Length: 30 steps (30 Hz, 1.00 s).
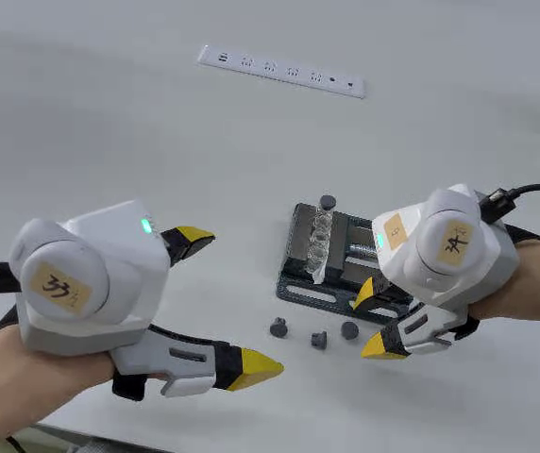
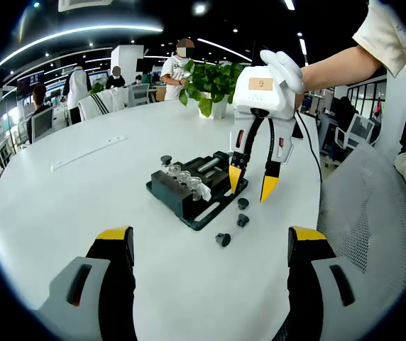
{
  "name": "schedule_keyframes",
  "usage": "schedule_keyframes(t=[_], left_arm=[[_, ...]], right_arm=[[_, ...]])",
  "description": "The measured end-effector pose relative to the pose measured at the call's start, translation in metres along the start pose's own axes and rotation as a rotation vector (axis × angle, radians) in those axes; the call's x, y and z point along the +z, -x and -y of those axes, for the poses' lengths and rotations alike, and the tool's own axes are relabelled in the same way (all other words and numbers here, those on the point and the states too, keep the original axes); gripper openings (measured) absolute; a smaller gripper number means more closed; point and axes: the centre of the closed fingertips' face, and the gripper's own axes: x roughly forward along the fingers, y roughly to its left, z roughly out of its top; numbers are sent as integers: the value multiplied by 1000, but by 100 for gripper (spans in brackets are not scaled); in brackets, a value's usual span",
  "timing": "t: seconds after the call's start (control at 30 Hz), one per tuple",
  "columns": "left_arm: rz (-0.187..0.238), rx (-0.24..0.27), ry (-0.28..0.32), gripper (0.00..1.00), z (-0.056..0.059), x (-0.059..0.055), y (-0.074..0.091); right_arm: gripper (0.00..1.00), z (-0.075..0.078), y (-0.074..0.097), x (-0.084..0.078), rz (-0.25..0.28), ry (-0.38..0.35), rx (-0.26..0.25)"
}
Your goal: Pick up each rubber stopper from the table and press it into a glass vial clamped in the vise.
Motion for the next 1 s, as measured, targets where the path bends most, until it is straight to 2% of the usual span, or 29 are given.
schedule_keyframes(t=[0.47, 1.0], left_arm=[[-4, -12, 1, 88, 3, -1, -4], [-8, -12, 6, 88, 5, -3, -4]], right_arm=[[11, 3, -7, 3, 4, 11, -4], [8, 3, -8, 3, -9, 37, -4]])
